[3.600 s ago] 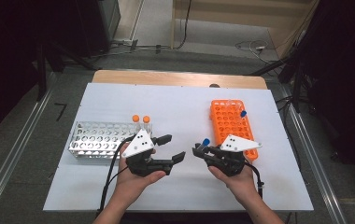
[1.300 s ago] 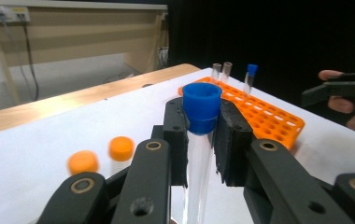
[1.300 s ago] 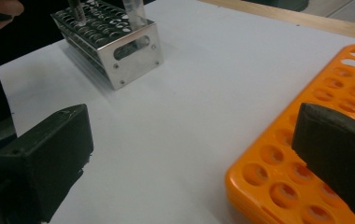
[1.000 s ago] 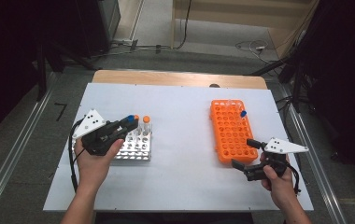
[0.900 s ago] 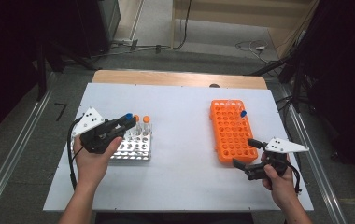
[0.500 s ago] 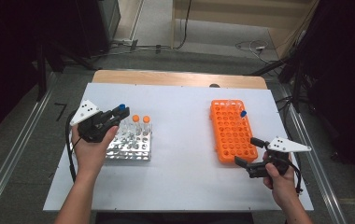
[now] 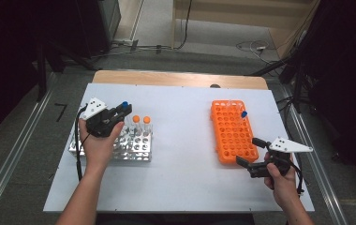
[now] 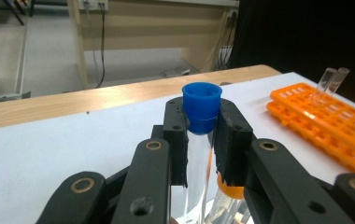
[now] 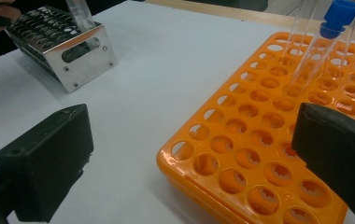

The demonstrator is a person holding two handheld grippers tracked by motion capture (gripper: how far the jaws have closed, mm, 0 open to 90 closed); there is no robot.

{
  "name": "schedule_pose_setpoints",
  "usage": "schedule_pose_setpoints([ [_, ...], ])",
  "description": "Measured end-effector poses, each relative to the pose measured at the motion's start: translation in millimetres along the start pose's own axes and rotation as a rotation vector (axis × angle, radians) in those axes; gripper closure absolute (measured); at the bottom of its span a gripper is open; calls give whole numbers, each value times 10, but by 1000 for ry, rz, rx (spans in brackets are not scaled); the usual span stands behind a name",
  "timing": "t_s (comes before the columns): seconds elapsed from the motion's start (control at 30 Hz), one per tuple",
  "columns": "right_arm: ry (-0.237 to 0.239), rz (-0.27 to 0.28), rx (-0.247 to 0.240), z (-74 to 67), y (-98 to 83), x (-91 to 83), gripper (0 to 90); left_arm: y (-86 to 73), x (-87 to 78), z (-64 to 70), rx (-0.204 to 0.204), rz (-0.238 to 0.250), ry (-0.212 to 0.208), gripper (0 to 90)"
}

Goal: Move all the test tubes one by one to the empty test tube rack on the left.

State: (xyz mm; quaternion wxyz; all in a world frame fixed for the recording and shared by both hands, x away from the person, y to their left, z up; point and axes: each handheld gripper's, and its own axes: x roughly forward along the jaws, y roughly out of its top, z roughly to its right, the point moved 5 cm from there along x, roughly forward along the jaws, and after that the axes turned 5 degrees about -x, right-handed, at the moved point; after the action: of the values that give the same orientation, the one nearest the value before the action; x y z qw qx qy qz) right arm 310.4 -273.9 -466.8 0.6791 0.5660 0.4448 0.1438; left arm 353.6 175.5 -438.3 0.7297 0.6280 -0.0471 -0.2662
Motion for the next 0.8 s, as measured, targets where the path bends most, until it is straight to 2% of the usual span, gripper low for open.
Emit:
schedule_pose_setpoints([
  [0.13, -5, 2, 2, 7, -4, 2, 0, -25, 10, 15, 25, -18, 10, 763],
  [0.2, -6, 1, 0, 8, -5, 3, 0, -33, 9, 16, 21, -20, 15, 763],
  [0.5, -7, 3, 3, 8, -3, 2, 0, -140, 4, 25, 30, -115, 14, 761],
  [0.8, -5, -3, 2, 2, -11, 23, 0, -225, 20, 38, 32, -182, 19, 752],
])
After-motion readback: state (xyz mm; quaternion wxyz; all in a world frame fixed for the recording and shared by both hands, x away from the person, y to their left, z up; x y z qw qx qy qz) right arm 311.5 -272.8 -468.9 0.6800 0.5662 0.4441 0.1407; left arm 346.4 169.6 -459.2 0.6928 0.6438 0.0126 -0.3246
